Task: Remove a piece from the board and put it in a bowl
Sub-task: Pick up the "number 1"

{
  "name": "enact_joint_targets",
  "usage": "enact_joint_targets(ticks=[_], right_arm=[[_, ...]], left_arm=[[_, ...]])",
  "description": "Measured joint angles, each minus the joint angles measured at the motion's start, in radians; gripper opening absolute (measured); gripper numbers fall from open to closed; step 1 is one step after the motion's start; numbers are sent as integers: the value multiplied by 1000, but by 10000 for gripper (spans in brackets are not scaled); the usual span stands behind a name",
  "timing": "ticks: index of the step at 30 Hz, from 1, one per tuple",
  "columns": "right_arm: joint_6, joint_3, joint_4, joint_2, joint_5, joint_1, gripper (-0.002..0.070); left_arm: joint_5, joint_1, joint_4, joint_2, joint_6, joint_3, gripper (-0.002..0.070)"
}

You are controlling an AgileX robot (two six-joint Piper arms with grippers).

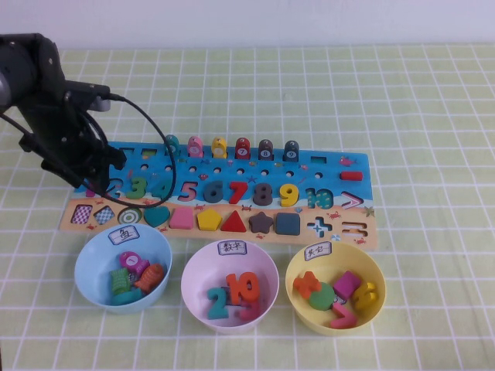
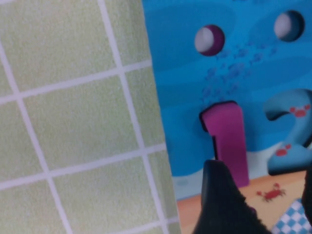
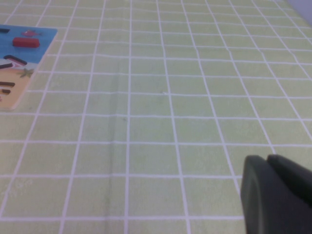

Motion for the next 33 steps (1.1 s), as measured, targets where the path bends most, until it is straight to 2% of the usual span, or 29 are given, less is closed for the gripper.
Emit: enact_joint_targets(ticks=[16,18,24,33], right_arm=[[0,0,0,0,0,0,-17],[0,0,0,0,0,0,-17],[0,0,0,0,0,0,-17],[0,0,0,0,0,0,-17]], left_arm=[[-32,4,25,40,-4,-4,299],[-32,4,25,40,-5,-4,263],[-36,4,27,40,-13,-4,91],[-38,4,25,40,-53,-7,69]])
